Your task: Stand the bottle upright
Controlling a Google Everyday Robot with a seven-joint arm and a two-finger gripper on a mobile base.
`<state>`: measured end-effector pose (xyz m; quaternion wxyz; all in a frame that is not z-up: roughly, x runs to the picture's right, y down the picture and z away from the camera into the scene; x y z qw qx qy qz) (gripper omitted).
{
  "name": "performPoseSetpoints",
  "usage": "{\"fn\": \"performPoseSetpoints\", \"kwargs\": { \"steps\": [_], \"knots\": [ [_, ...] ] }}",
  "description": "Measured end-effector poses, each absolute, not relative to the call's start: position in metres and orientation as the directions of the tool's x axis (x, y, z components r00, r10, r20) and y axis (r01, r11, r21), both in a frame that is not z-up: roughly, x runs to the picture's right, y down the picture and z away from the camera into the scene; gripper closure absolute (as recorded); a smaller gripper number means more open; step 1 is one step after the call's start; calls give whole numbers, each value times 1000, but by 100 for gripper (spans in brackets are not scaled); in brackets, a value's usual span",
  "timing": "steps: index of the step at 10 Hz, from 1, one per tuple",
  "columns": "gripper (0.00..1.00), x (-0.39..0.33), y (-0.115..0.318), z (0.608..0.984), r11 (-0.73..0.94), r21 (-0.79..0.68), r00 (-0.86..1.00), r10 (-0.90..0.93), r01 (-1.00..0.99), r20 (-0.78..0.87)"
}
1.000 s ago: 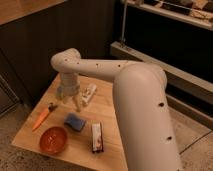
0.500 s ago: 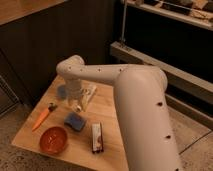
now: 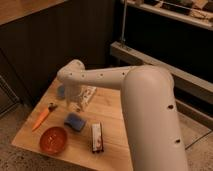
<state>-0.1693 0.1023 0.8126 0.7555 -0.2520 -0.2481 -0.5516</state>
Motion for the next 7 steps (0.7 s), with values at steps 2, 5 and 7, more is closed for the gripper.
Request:
{"fn": "performPoseSetpoints", "kwargs": {
  "steps": [2,5,7],
  "knots": [
    [35,-164,117,818,237,-107,247,-707,966,663],
    [35,-168,122,835,225,-114,243,-709,968,662],
    [35,-176,122,845,225,-113,243,-711,968,660]
  ]
}}
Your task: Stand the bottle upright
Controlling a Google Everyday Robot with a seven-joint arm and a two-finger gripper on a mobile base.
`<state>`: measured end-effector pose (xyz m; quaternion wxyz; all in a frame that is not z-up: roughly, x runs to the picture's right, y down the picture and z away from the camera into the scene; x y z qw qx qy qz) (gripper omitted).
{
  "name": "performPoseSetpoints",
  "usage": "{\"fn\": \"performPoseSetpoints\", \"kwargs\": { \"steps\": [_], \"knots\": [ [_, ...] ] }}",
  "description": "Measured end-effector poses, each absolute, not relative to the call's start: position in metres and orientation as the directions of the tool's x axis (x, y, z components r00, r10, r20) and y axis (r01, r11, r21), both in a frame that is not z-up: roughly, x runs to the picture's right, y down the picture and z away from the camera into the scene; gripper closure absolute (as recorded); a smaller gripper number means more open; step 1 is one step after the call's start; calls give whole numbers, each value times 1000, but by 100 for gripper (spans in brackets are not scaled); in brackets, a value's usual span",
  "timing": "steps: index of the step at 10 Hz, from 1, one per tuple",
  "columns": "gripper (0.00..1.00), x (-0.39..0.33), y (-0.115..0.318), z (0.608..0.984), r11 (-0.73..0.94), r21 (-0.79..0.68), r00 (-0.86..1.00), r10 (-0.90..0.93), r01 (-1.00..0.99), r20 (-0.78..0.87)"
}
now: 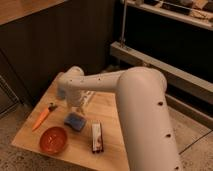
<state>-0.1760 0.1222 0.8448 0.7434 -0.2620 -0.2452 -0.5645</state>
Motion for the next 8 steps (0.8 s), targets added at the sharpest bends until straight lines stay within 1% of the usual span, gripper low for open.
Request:
{"fn": "performPoseSetpoints", "kwargs": {
  "steps": [4,8],
  "knots": [
    [35,-174,116,872,238,-136,268,-715,962,645],
    [35,-169,103,882,289,-181,338,-714,940,614]
  ]
}}
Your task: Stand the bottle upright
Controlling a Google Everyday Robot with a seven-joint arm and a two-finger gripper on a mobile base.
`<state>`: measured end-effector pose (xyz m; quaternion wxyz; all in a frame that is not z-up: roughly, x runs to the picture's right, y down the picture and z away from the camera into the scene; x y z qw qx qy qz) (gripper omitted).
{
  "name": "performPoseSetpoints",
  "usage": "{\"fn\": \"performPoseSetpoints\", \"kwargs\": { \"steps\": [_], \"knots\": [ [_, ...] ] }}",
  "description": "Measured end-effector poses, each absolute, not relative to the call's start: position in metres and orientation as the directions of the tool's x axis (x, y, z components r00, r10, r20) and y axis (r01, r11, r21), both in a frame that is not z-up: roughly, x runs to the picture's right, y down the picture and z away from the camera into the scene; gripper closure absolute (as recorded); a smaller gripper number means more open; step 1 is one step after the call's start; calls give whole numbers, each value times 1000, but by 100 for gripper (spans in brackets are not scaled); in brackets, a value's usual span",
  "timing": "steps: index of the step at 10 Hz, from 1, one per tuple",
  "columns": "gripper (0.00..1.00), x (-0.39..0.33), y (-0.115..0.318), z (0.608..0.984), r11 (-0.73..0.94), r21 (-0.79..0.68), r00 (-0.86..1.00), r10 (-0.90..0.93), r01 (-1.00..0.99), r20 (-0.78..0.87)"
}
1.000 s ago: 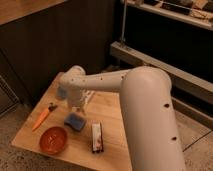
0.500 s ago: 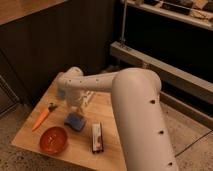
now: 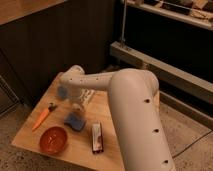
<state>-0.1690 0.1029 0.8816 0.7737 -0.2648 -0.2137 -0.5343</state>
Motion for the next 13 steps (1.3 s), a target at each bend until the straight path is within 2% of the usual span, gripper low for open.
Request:
{"fn": "performPoseSetpoints", "kwargs": {
  "steps": [13],
  "knots": [
    [35,-172,118,889,321,-248,404,-680,914,612]
  ]
}}
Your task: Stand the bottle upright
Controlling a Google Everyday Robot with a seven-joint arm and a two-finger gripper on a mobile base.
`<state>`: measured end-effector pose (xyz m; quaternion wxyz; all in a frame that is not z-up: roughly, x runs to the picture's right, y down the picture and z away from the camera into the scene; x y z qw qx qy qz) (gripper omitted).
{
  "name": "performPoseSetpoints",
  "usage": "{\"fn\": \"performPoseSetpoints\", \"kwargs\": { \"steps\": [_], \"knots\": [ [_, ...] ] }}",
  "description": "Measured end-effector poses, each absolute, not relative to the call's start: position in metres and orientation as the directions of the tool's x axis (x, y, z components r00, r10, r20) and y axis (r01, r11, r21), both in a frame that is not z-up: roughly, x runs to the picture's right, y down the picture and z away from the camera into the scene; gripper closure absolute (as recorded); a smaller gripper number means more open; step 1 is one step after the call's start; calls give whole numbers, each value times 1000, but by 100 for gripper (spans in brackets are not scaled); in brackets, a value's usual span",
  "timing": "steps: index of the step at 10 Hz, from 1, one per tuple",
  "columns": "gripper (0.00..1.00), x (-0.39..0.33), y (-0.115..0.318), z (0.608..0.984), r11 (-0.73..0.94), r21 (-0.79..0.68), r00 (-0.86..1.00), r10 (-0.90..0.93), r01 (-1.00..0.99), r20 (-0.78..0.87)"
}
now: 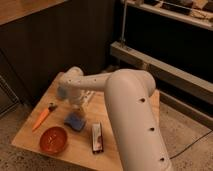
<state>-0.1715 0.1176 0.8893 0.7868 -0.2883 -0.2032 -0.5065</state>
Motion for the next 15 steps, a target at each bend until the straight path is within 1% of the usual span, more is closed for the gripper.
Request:
{"fn": "performPoseSetpoints", "kwargs": {
  "steps": [15],
  "knots": [
    [35,-170,112,901,327,-251,410,-656,911,634]
  ]
}}
